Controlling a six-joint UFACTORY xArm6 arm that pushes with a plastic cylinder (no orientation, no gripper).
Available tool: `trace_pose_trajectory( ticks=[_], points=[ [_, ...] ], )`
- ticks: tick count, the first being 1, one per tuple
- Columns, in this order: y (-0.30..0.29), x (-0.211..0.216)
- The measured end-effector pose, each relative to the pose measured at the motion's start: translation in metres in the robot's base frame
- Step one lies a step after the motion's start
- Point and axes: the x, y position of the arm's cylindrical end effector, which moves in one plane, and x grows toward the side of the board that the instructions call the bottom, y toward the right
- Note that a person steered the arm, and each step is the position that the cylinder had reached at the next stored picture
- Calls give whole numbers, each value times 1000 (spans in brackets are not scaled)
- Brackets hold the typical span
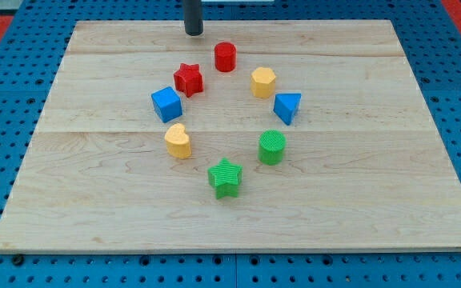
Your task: Point your arm at yellow hexagon
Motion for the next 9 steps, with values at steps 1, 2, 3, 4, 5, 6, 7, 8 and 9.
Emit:
trace_pose_trajectory(
  ticks=[1, 2, 3, 4, 5, 6, 7, 8, 9],
  points=[
    [0, 0],
    [-3, 1],
    [-8, 9],
    [14, 32],
    [15, 30],
    [15, 22],
    [16, 21],
    [16, 21],
    [25, 21]
  ],
)
